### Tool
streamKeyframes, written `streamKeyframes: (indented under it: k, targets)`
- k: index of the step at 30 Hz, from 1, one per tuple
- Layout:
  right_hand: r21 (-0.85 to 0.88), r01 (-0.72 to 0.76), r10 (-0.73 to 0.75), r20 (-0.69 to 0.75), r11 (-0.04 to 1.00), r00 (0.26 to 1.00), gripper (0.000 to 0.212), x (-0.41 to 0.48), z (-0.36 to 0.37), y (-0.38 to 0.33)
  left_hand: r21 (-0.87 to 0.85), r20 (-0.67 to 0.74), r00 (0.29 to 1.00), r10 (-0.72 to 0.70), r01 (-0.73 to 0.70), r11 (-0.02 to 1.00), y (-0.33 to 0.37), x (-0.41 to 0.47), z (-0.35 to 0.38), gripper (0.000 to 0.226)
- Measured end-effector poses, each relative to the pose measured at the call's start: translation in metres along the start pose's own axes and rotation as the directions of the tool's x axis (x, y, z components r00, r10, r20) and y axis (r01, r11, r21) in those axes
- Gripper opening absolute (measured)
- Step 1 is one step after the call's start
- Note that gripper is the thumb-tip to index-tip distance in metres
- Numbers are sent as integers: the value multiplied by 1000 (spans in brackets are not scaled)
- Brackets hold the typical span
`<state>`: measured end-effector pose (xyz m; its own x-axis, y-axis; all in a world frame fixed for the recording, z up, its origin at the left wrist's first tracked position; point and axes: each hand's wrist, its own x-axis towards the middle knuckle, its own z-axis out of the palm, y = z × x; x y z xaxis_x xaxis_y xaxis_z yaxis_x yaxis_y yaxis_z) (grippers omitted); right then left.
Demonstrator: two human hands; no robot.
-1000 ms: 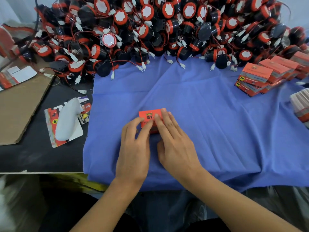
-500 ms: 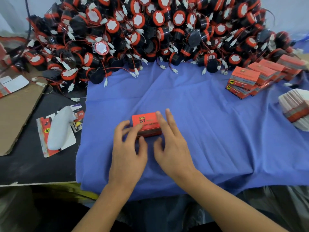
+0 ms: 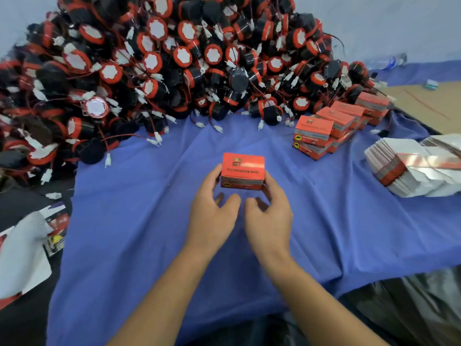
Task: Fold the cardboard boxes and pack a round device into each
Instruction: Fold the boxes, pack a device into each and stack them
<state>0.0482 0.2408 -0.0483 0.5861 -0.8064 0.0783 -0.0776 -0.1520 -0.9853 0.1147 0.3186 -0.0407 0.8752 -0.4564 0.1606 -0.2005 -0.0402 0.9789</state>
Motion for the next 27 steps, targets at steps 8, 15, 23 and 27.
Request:
streamKeyframes:
  k: [8, 15, 23, 27]
  targets:
    - [-89, -12, -11, -251, 996, 968, 70, 100, -57, -24, -159, 213, 976, 35, 0, 987, 26, 79, 112, 58]
    - [-184, -22, -31, -283, 983, 959, 78, 163, -85, -17, 40, 374, 925, 69, -90, 995, 33, 146, 164, 70]
    - [-304, -11, -51, -194, 953, 980, 91, 178, -98, -2, 252, 369, 925, 90, -193, 948, 33, 146, 171, 94]
    - [-290, 50, -149, -330, 956, 932, 28, 166, -117, 4, 71, 45, 890, 454, -457, 887, 46, 97, 202, 54]
